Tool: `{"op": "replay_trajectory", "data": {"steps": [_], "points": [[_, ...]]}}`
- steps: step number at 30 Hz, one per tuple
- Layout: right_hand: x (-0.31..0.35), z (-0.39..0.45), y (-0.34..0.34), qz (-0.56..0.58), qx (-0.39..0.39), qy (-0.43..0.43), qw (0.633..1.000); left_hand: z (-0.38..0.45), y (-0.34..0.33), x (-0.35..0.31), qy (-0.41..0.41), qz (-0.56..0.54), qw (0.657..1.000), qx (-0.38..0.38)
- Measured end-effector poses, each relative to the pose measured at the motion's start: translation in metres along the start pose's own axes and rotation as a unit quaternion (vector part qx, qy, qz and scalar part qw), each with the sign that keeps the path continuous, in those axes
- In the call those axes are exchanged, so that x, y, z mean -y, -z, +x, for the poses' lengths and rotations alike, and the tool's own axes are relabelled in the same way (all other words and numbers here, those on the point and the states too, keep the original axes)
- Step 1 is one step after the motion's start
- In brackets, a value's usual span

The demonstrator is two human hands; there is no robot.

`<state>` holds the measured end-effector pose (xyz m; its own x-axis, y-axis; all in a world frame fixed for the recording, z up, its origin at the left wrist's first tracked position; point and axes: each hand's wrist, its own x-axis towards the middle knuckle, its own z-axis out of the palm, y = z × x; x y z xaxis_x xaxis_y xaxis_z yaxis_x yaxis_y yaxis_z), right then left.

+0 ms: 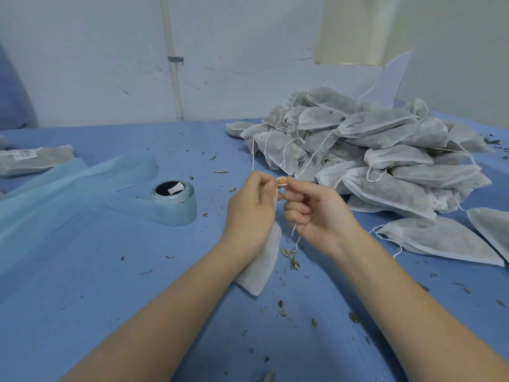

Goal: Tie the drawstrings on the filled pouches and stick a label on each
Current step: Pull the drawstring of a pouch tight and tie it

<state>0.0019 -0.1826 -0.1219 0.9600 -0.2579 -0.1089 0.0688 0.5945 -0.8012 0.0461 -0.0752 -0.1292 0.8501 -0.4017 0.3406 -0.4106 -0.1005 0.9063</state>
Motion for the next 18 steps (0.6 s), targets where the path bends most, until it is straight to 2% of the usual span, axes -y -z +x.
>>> {"op": "replay_trajectory", "data": {"steps": [2,6,10,13,16,18], "points": [[-0.0005,-0.0007,-0.0009,0.030,-0.004,-0.005,1.000,-0.0030,-0.0024,0.0031,-0.060,0.066,0.996,-0.024],[-0.0042,-0.0009,-0.0037,0.071,-0.013,-0.020,0.997,-0.0043,-0.0040,0.0039,-0.107,0.105,0.986,-0.075],[-0.0044,-0.0015,-0.0058,0.005,-0.025,0.011,1.000,-0.0055,-0.0002,0.0021,-0.190,0.145,0.961,-0.136],[-0.0035,-0.0017,-0.0051,-0.088,-0.062,0.059,0.992,-0.0053,0.0015,0.0001,-0.216,0.181,0.944,-0.171],[-0.0019,-0.0023,-0.0048,-0.129,-0.089,0.087,0.984,-0.0054,0.0020,-0.0005,-0.236,0.205,0.934,-0.174],[-0.0001,-0.0031,-0.0049,-0.145,-0.100,0.101,0.979,-0.0043,0.0033,0.0000,-0.231,0.190,0.940,-0.163]]}}
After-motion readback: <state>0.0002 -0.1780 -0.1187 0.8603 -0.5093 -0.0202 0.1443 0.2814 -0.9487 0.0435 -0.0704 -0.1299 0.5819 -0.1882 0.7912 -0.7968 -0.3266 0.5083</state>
